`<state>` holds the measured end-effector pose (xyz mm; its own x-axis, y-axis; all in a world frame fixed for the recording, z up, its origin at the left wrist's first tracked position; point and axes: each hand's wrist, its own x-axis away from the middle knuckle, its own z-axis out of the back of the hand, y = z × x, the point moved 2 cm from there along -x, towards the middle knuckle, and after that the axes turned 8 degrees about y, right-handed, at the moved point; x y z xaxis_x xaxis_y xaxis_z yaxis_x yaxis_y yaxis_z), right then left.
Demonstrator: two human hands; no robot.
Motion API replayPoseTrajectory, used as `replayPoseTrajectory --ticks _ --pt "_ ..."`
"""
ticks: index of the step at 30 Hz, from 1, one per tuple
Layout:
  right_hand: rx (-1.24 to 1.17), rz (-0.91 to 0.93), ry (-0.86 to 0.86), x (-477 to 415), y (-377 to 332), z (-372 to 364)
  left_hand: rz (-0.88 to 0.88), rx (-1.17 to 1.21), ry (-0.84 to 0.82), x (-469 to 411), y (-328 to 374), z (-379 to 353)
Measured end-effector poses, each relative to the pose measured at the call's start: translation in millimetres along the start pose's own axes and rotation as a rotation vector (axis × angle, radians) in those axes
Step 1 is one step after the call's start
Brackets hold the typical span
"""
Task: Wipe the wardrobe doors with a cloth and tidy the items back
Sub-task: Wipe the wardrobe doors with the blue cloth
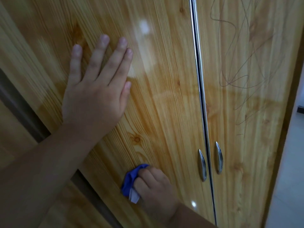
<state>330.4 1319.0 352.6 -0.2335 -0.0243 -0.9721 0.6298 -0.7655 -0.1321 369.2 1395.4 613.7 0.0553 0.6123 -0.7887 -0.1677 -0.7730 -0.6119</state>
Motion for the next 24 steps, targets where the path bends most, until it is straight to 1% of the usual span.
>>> replayPoseTrajectory --ticks 2,3,7,10,13,16,18,21,23,24 --pt "0.032 0.066 -0.087 -5.9 17.2 15.9 0.003 0.005 -0.005 0.2 0.4 0.4" --pt "0.062 0.065 -0.088 -13.4 29.7 27.4 0.005 0.007 -0.006 0.5 0.4 0.7" --pt "0.216 -0.001 0.097 -72.5 87.9 87.9 0.006 0.006 -0.019 -0.5 0.3 2.5" --pt "0.311 -0.048 0.182 -122.7 115.5 121.9 0.002 0.000 -0.045 -1.4 1.6 4.9" --pt "0.332 -0.107 0.270 -145.7 116.0 124.2 0.001 0.003 -0.061 -1.6 1.8 5.9" --pt "0.236 -0.258 0.344 -119.0 103.1 108.6 0.008 0.015 -0.059 -1.5 1.2 5.6" --pt "0.173 -0.307 0.290 -76.0 83.4 85.6 0.011 0.026 -0.054 -1.6 1.5 5.4" --pt "0.047 -0.341 0.112 -14.0 40.4 41.4 0.010 0.034 -0.045 -2.1 1.6 4.3" --pt "0.000 -0.277 0.035 9.2 15.1 15.7 0.007 0.029 -0.043 -2.1 1.2 3.5" --pt "-0.007 -0.246 0.033 14.0 5.9 7.7 0.007 0.029 -0.042 -2.0 1.3 3.3"
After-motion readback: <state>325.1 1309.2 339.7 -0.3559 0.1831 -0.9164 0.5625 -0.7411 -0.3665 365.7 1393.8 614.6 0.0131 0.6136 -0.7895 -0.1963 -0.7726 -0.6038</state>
